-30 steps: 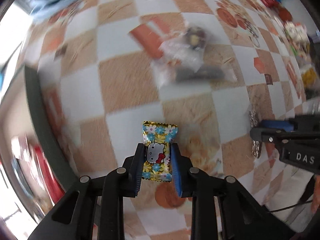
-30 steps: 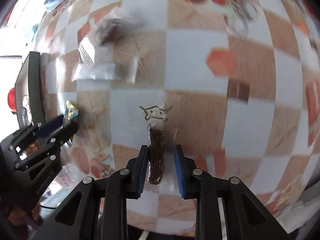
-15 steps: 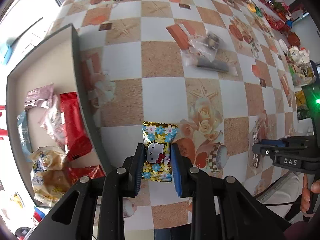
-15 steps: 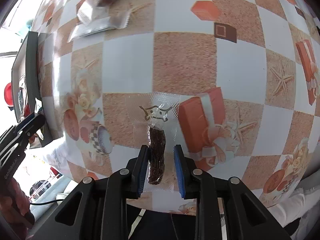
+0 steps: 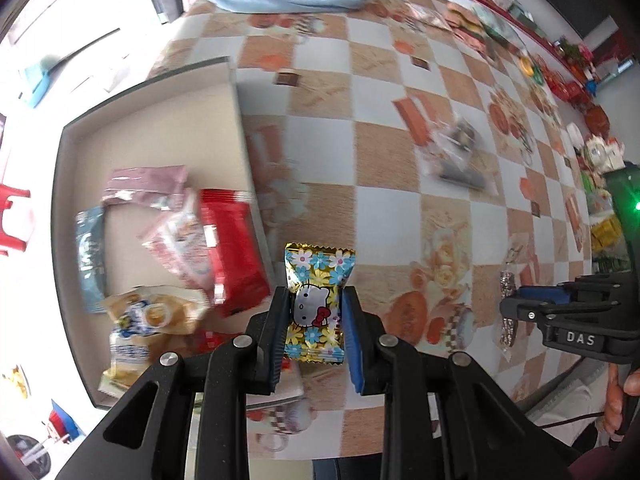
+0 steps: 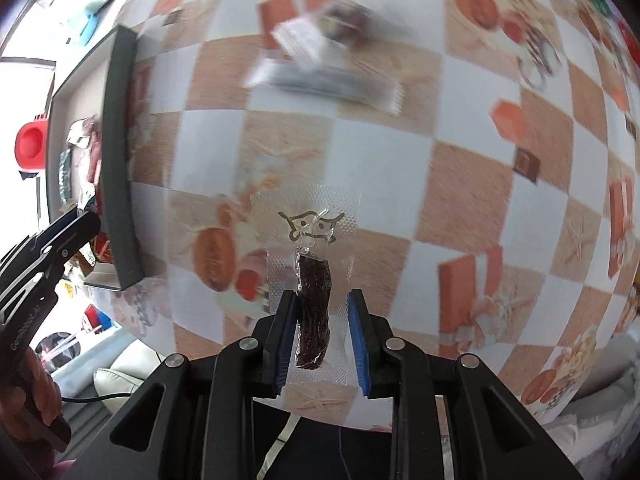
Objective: Organize snacks
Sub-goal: 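Carry the Hello Kitty candy and jerky stick over the tray with both tools, then open both tools to release the candy and jerky into the tray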
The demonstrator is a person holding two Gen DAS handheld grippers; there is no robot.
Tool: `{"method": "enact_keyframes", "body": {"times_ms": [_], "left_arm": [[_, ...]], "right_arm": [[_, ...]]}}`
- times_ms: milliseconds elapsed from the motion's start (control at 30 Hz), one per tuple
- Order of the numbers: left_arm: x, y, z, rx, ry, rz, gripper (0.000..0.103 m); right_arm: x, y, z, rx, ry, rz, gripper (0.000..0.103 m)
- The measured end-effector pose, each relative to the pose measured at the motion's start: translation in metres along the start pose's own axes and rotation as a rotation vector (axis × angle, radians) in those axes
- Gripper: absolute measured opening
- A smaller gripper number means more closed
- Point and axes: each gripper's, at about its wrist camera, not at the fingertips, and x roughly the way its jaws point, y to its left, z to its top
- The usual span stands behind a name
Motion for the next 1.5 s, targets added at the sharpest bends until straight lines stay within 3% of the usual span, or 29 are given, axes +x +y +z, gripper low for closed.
{"method": "enact_keyframes", "body": {"times_ms": [667, 1200, 1267, 1333, 1367, 1400, 1433, 1467, 1500], "left_arm": [[-0.022, 0.103, -0.007, -0.222, -0.091, 0.064, 0.028], [-0.01, 0.14, -0.026, -0.318, -0.049, 0.084, 0.029], [-0.01, 0.139, -0.026, -0.313, -0.044, 0.089, 0.036], [-0.011, 0.137, -0.027, -0.311, -0.049, 0.102, 0.068], [-0.013, 0.136, -0.027, -0.31, -0.058, 0.112, 0.072], [-0.014, 0.135, -0.028, -0.305, -0.068, 0.119, 0.075], [-0.015, 0.134, -0.028, -0.298, -0.068, 0.122, 0.077], [-0.014, 0.133, -0.029, -0.293, -0.063, 0.124, 0.077], [-0.012, 0.132, -0.029, -0.288, -0.052, 0.126, 0.078]], "right_arm": [[-0.014, 0.166, 0.049, -0.303, -0.048, 0.027, 0.028], [-0.01, 0.234, 0.061, -0.396, -0.047, 0.039, 0.028], [-0.008, 0.238, 0.064, -0.391, -0.044, 0.039, 0.028], [-0.007, 0.236, 0.065, -0.386, -0.032, 0.039, 0.028], [-0.005, 0.235, 0.066, -0.38, -0.023, 0.034, 0.029], [-0.003, 0.233, 0.066, -0.373, -0.014, 0.034, 0.046], [-0.002, 0.23, 0.066, -0.366, -0.012, 0.034, 0.082], [-0.003, 0.227, 0.065, -0.361, -0.017, 0.037, 0.096], [-0.005, 0.223, 0.064, -0.354, -0.029, 0.05, 0.101]]}}
